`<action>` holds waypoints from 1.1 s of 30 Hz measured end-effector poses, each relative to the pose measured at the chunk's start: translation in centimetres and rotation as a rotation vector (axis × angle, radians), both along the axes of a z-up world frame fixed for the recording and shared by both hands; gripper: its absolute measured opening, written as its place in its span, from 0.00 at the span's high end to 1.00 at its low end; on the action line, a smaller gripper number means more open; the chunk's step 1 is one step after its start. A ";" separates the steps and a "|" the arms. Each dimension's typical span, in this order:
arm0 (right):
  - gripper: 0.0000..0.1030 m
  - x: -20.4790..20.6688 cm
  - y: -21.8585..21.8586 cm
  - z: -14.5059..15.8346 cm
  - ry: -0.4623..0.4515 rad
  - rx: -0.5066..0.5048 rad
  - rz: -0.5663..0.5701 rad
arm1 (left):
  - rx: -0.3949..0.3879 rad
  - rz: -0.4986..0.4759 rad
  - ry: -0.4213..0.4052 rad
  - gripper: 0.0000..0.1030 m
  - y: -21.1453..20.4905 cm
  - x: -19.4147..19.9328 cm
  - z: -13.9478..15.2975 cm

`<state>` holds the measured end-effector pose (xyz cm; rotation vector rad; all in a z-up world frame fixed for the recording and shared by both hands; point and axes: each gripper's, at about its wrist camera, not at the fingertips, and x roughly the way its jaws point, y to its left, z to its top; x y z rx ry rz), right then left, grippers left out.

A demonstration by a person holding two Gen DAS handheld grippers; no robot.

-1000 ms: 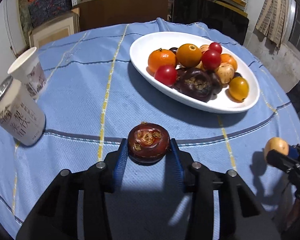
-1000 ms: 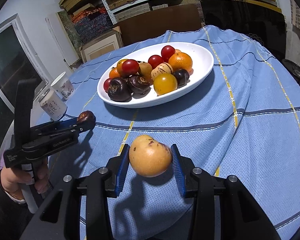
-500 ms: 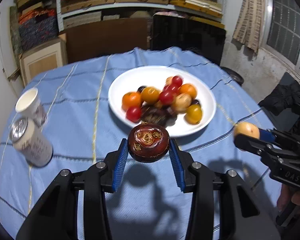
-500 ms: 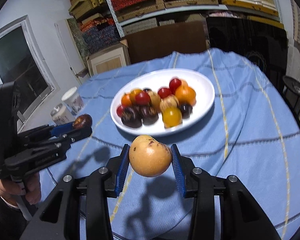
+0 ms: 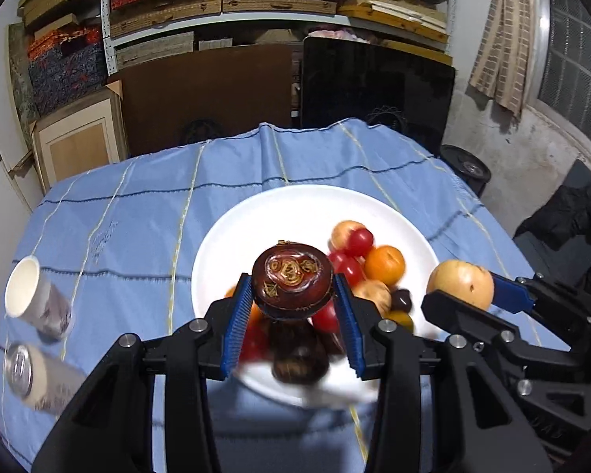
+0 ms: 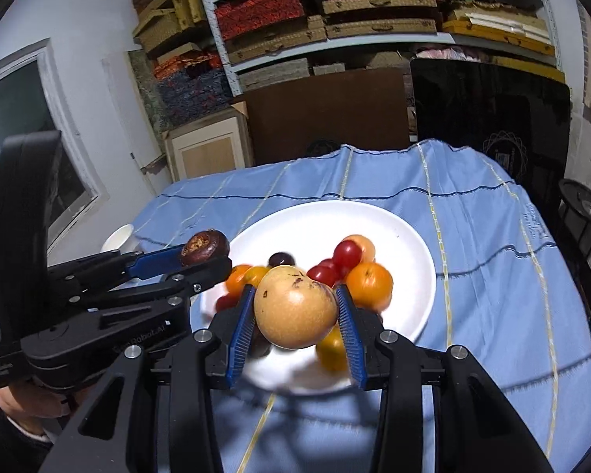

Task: Organize fruits
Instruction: 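Place the mangosteen on the plate with the left tool while the right places the pale fruit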

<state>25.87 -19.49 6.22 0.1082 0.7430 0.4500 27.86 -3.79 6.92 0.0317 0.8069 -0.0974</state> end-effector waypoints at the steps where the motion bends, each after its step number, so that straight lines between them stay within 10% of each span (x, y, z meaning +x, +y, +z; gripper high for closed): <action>1: 0.60 0.8 0.1 -0.4 0.007 -0.005 -0.006 | 0.004 0.002 0.007 0.60 0.0 0.7 -0.3; 8: 0.59 4.8 0.8 -3.2 0.053 -0.009 -0.022 | -0.018 0.036 0.047 0.60 0.7 4.7 -2.8; 14: 0.51 5.1 -0.3 -3.9 0.082 0.089 -0.048 | -0.037 0.110 0.000 0.21 1.9 4.9 -3.2; 33: 0.35 -6.7 -3.2 -2.1 0.017 0.044 -0.063 | -0.035 0.126 -0.053 0.07 1.0 -8.3 -0.5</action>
